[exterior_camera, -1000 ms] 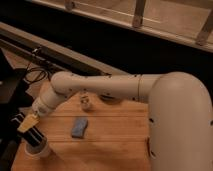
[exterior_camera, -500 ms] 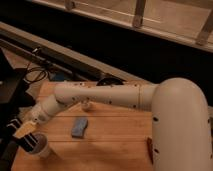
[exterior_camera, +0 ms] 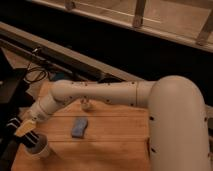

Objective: Place the eraser in the ceramic cup

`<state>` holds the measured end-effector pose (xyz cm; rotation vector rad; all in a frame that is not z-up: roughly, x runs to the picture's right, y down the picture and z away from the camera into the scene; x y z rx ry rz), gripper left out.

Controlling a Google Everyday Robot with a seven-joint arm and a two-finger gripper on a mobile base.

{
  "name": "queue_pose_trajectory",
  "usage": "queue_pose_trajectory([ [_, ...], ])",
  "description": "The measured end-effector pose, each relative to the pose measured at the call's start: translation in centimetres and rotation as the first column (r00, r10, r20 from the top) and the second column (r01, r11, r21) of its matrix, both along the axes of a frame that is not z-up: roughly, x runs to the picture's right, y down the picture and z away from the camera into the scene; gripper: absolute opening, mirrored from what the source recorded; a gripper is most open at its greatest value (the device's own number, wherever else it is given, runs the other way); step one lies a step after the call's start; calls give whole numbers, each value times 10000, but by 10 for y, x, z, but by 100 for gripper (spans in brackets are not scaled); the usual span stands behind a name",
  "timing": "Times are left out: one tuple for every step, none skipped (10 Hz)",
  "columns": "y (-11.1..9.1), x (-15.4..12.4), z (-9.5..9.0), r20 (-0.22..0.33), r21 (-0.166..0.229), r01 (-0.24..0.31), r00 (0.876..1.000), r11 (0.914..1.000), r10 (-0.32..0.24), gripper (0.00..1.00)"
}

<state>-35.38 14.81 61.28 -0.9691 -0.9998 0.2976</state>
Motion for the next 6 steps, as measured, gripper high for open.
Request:
queue_pose_trajectory([
  [-1,3,2,-70,90,18,10000,10000,-17,41],
  [-1,6,3,-151,144,-21,9999,9999,24,49],
  [1,15,5,-310,147,-112,9995,9998,117,61],
  [5,22,8,-421,78,-205,9989,9998,208,69],
  [11,27,10,-526,-56,-320,9981,9995,316,77],
  [17,33,12,-625,-202,-429,9972,9989,415,80],
])
